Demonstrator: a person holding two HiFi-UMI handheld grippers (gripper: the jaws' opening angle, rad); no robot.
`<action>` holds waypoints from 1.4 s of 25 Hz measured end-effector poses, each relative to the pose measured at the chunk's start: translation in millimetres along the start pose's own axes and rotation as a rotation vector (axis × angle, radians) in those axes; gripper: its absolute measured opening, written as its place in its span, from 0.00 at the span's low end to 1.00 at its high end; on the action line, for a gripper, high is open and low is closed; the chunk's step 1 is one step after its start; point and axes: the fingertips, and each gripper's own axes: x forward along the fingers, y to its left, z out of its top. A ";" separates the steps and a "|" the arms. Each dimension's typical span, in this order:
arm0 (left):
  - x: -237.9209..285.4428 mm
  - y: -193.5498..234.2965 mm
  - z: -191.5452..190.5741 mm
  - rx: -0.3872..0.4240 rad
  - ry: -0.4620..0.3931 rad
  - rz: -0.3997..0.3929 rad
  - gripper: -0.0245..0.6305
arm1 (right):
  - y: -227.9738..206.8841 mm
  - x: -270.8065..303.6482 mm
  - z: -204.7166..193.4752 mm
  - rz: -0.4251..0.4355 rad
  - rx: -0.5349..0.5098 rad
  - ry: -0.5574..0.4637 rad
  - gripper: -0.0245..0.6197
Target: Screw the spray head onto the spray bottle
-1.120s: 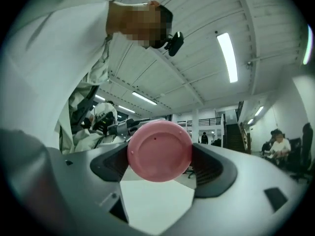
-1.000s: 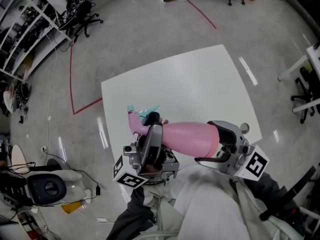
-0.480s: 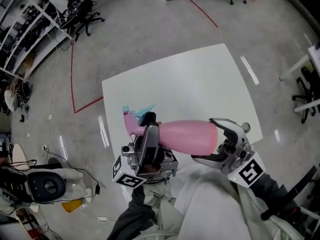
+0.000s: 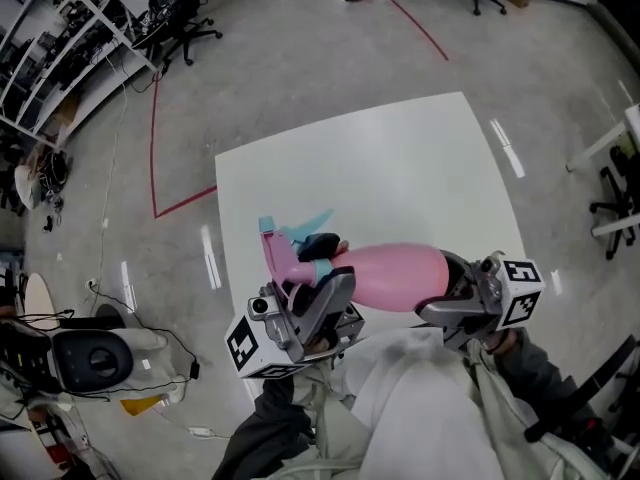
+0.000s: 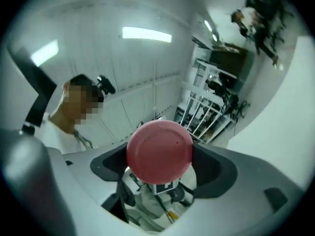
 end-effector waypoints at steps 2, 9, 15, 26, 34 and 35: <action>-2.0 1.2 0.9 -0.004 -0.005 0.001 0.25 | 1.1 1.1 6.1 0.017 0.007 -0.039 0.64; -18.9 18.6 -1.3 -0.187 -0.131 0.061 0.24 | 20.7 0.0 6.8 -0.266 -1.021 0.102 0.63; -15.1 13.1 -9.7 -0.172 -0.080 0.072 0.24 | 17.9 -7.2 17.4 -0.193 -0.632 0.025 0.63; -26.9 42.1 10.1 -0.188 -0.111 0.065 0.23 | 1.6 17.0 21.7 -0.126 -0.467 -0.015 0.63; -38.3 49.0 -5.5 -0.381 -0.136 0.090 0.23 | 22.5 17.1 5.3 -0.232 -0.997 0.171 0.63; -39.6 49.6 -7.0 -0.370 -0.134 0.100 0.23 | 17.5 14.6 3.4 -0.235 -0.928 0.178 0.63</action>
